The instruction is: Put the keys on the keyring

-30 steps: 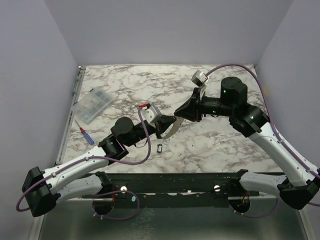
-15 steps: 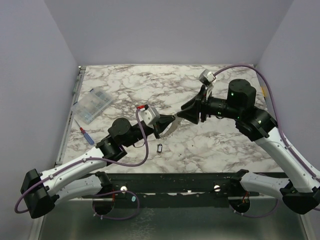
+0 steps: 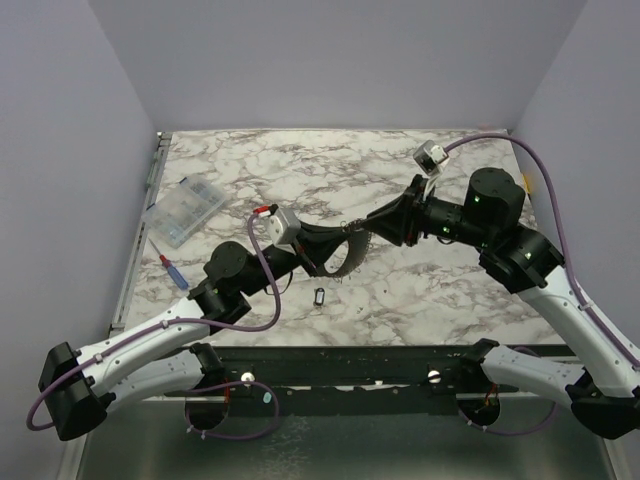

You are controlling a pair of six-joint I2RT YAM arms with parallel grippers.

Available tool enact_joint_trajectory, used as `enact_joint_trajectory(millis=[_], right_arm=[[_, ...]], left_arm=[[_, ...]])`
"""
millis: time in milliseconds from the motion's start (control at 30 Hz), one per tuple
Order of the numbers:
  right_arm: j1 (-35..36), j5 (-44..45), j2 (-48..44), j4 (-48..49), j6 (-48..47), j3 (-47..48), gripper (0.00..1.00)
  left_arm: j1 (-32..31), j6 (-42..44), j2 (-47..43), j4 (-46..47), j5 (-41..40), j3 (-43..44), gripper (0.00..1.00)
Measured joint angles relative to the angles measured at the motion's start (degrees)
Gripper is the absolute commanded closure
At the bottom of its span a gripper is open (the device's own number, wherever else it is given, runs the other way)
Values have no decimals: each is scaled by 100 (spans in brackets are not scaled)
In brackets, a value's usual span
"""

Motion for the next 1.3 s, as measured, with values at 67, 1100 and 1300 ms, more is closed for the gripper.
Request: enact_joint_trajectory(millis=[67, 1100, 1300], right_arm=[[0, -68, -31, 76, 232, -129, 68], [0, 417, 407, 1209, 2979, -374, 54], [0, 448, 496, 1279, 3067, -470, 55]], left_arm=[[0, -127, 0, 118, -28, -35, 100], [2, -1436, 63, 726, -1322, -398, 100], [9, -1499, 4, 782, -1338, -452, 100]])
